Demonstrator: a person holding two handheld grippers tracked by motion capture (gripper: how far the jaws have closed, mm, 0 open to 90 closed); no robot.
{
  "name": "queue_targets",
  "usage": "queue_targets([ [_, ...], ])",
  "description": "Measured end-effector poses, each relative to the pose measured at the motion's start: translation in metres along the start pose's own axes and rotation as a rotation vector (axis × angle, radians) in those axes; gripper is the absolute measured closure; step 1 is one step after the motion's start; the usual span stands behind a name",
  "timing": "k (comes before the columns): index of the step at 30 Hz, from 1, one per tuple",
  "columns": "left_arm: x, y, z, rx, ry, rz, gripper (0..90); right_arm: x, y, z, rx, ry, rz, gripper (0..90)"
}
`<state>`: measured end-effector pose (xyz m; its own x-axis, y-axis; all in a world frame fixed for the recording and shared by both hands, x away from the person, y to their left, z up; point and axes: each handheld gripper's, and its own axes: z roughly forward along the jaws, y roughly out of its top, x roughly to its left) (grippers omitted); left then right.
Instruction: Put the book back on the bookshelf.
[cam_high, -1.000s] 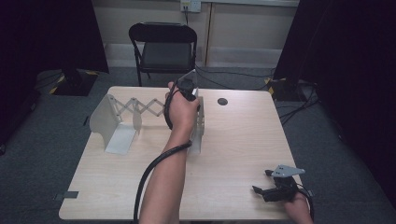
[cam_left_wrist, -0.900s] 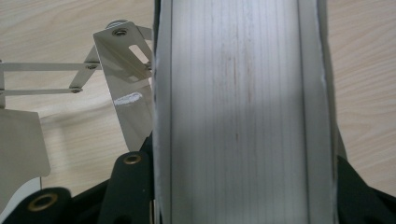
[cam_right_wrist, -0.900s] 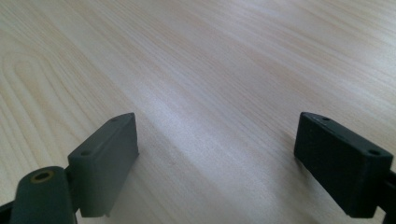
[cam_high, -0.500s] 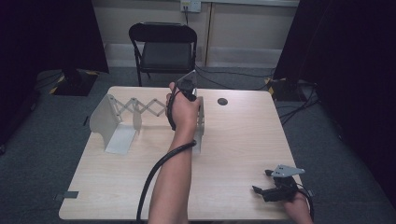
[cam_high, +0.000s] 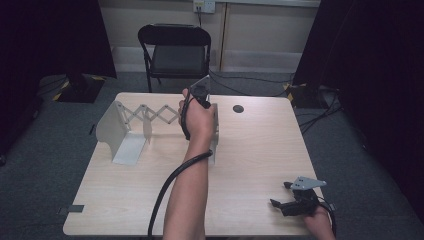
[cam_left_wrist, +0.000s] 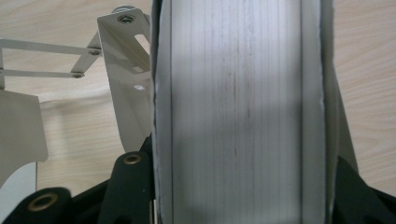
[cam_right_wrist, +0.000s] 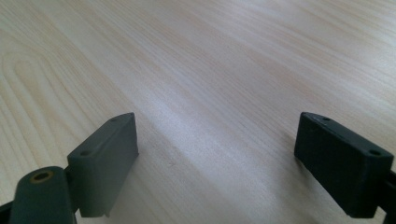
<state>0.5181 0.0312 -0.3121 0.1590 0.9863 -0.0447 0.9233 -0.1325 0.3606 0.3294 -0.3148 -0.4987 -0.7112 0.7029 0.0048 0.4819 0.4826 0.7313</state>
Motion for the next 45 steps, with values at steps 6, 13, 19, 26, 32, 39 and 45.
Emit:
queue_targets([
  [6, -0.001, 0.0, 0.001, -0.005, -0.001, -0.007, 52.1, 0.0, 0.0, 0.0, 0.0, 0.0, -0.001, 12.9],
  [13, -0.002, 0.0, -0.001, -0.043, 0.004, 0.022, 50.7, 0.0, 0.0, 0.0, 0.0, 0.0, -0.001, 12.9],
  [19, 0.0, -0.002, -0.005, -0.05, -0.02, 0.024, 48.4, 0.0, 0.0, 0.0, 0.0, 0.0, 0.0, 12.9],
  [26, 0.005, -0.008, -0.009, -0.064, -0.053, 0.022, 46.1, 0.0, 0.0, 0.0, 0.001, 0.0, -0.001, 12.9],
  [32, 0.004, -0.012, -0.012, -0.075, -0.049, 0.052, 44.5, 0.0, 0.0, 0.0, 0.001, 0.0, -0.001, 12.9],
  [39, 0.007, -0.018, -0.015, -0.081, -0.072, 0.066, 42.9, 0.0, 0.0, 0.0, 0.0, 0.0, -0.002, 12.9],
  [45, 0.01, -0.023, -0.016, -0.094, -0.106, 0.075, 42.5, 0.0, 0.0, 0.0, 0.0, 0.0, -0.003, 12.9],
])
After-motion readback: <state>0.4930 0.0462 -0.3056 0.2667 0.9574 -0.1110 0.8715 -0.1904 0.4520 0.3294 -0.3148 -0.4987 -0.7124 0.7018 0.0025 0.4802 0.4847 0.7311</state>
